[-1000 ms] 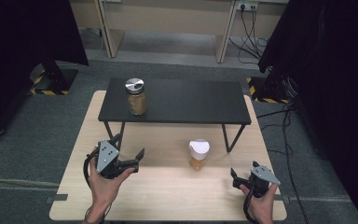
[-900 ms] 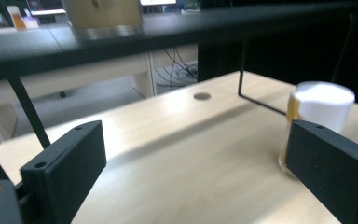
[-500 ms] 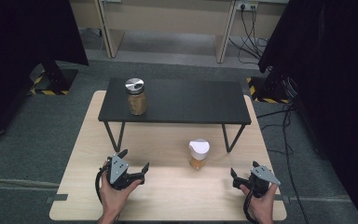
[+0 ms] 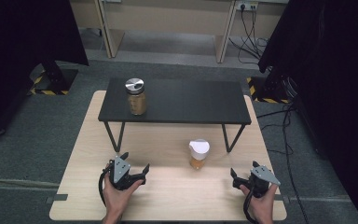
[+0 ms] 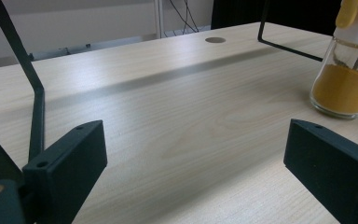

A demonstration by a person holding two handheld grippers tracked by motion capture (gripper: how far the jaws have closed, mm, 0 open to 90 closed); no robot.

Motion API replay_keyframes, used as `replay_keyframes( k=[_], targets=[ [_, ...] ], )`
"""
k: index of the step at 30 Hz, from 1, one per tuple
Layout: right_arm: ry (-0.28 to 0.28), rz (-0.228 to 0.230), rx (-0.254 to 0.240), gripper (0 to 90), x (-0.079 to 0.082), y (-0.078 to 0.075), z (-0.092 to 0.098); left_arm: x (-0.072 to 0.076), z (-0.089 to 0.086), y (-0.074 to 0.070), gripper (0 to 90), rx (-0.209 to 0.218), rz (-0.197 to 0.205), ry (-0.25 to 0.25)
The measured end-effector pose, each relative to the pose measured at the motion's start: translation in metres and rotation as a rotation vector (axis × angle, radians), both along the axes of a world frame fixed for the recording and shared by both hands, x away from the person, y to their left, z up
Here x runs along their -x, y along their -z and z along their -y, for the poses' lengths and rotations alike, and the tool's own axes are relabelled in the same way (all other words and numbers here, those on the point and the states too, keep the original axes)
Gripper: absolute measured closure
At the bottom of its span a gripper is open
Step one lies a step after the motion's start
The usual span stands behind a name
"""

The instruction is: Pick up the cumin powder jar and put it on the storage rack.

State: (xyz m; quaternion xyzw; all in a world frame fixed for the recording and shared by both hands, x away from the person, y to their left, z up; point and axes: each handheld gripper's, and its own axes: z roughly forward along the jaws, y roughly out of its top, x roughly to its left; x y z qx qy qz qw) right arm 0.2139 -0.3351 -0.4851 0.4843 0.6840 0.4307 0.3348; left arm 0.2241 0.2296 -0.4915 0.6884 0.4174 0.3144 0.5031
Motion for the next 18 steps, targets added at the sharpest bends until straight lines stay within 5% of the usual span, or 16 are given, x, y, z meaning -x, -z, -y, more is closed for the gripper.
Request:
replay_keyframes(
  k=[18],
  targets=[
    [-0.002, 0.002, 0.001, 3.0, 0.0003, 0.0003, 0.0001, -0.0052, -0.0007, 0.0011, 6.4, -0.02, -0.069, -0.022]
  ],
)
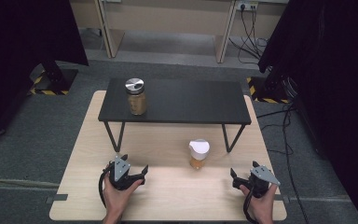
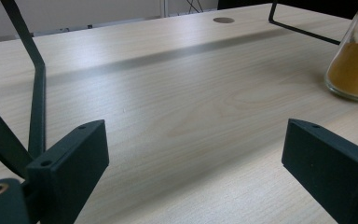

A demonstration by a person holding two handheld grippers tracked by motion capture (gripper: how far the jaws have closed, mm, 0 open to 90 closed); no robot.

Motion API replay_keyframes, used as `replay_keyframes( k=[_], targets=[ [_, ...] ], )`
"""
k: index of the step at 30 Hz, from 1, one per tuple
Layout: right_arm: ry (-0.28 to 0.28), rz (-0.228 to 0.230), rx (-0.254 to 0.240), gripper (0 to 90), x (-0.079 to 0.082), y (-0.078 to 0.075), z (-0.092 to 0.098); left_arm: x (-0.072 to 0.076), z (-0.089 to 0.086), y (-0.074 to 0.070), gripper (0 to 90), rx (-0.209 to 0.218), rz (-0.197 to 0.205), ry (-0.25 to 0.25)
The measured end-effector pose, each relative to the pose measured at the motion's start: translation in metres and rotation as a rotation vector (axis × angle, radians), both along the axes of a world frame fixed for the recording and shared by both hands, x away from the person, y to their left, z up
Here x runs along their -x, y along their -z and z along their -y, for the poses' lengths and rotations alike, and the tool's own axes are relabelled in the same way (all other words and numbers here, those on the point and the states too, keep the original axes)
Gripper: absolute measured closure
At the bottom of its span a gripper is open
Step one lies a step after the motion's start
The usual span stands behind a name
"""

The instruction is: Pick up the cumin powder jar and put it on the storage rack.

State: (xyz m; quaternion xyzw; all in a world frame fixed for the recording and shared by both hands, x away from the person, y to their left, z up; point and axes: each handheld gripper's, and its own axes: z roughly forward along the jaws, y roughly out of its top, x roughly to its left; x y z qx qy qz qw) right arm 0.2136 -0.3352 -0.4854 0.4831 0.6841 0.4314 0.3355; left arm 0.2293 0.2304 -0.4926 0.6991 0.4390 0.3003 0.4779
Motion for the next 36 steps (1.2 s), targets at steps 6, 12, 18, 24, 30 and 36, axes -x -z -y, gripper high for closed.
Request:
replay_keyframes(
  k=[6, 12, 18, 24, 30, 36],
  targets=[
    [0.0, -0.001, -0.005, 3.0, -0.0002, 0.0, 0.001, -0.0001, -0.0009, 0.0006, 6.4, 0.003, -0.002, -0.005],
    [-0.002, 0.001, -0.004, 3.0, 0.0001, 0.0003, 0.0009, 0.0005, 0.002, 0.0004, 6.4, -0.002, -0.002, -0.003],
    [-0.001, 0.005, -0.002, 3.0, 0.0007, 0.0007, 0.0005, 0.0016, 0.0053, 0.0001, 6.4, -0.019, 0.003, -0.01],
    [0.0, 0.006, -0.004, 3.0, 0.001, 0.001, 0.0007, 0.0011, 0.0036, 0.0001, 6.1, -0.003, -0.004, -0.018],
    [-0.001, 0.008, 0.002, 3.1, 0.0014, 0.001, -0.0001, 0.0013, 0.004, 0.0001, 5.9, -0.003, -0.004, -0.021],
    [-0.006, 0.008, -0.004, 3.1, 0.001, 0.0011, 0.0013, 0.0014, 0.0033, 0.0005, 5.8, 0.005, -0.004, -0.023]
  ],
)
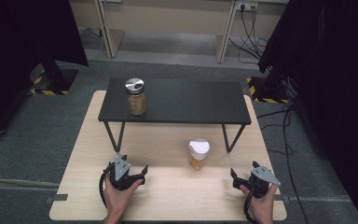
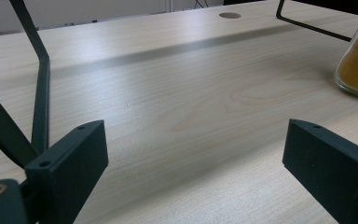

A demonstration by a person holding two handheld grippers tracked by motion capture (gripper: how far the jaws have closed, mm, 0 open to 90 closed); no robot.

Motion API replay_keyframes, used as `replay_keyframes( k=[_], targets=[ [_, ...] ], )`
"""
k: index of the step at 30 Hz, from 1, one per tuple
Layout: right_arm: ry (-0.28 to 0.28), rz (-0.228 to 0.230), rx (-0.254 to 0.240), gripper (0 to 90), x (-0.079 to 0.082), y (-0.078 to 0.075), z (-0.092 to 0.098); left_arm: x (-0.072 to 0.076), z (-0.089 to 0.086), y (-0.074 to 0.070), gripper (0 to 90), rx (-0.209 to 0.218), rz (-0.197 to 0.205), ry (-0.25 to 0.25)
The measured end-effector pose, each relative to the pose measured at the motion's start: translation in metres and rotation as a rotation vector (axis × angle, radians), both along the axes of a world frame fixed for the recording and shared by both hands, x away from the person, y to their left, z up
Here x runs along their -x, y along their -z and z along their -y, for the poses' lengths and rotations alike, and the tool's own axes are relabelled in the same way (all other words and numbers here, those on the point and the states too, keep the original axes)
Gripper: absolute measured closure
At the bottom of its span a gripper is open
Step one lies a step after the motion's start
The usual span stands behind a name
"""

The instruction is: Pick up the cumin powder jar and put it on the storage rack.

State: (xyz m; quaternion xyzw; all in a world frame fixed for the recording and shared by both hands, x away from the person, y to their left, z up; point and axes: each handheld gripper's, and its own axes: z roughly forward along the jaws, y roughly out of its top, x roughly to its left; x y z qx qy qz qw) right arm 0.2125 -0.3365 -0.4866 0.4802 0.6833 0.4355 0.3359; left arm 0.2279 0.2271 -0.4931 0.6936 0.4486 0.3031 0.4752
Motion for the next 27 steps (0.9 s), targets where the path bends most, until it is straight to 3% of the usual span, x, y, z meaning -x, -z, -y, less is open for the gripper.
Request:
replay_keyframes(
  k=[27],
  targets=[
    [-0.004, 0.003, 0.006, 3.1, 0.0004, 0.0001, -0.0002, -0.002, -0.003, -0.0005, 5.8, 0.017, -0.012, 0.003]
  ],
)
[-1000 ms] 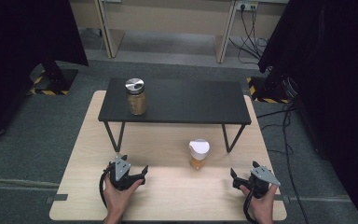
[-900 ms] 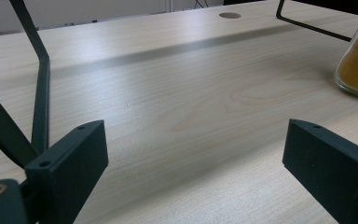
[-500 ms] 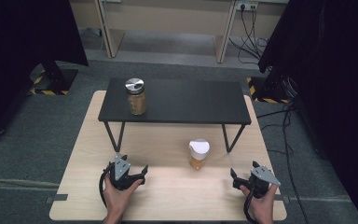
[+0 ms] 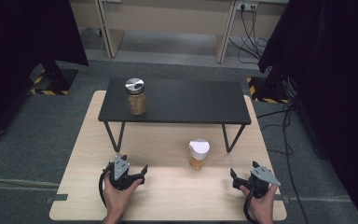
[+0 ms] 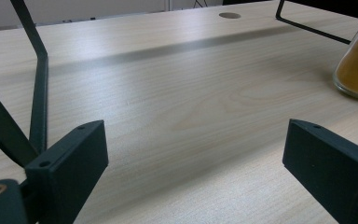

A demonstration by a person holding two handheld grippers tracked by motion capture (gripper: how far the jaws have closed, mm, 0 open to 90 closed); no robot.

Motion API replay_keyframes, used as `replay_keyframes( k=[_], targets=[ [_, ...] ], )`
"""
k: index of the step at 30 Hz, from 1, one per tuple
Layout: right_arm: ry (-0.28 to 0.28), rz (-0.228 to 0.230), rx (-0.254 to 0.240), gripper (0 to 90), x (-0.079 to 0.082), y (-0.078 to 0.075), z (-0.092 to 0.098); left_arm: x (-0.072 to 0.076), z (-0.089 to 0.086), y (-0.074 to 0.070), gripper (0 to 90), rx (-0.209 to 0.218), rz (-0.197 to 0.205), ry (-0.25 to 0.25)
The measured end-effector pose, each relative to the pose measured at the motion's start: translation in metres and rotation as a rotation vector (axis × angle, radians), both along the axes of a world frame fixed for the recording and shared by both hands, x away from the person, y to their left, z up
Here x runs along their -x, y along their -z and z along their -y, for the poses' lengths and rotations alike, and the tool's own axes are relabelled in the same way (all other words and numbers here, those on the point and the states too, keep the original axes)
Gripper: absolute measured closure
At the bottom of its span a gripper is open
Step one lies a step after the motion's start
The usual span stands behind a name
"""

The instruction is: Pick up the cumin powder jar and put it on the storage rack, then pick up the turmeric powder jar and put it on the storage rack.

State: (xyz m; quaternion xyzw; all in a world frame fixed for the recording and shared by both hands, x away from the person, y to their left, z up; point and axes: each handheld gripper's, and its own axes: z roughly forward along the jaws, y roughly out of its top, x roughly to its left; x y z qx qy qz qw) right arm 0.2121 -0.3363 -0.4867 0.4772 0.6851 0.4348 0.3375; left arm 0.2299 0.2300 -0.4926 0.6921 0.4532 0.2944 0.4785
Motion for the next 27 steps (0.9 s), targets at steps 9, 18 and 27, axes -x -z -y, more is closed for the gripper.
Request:
replay_keyframes(
  k=[9, 18, 27],
  targets=[
    [-0.003, -0.002, 0.005, 3.1, -0.0003, -0.0004, -0.0006, 0.0005, -0.0002, 0.0004, 5.8, 0.0, 0.004, 0.001],
    [-0.006, 0.0, 0.005, 3.1, -0.0001, -0.0001, -0.0002, -0.0003, -0.0008, 0.0002, 5.7, 0.005, -0.001, 0.002],
    [-0.008, -0.001, 0.001, 3.1, -0.0005, -0.0002, 0.0008, 0.0002, -0.0014, 0.0008, 5.6, 0.007, 0.003, 0.003]
  ],
)
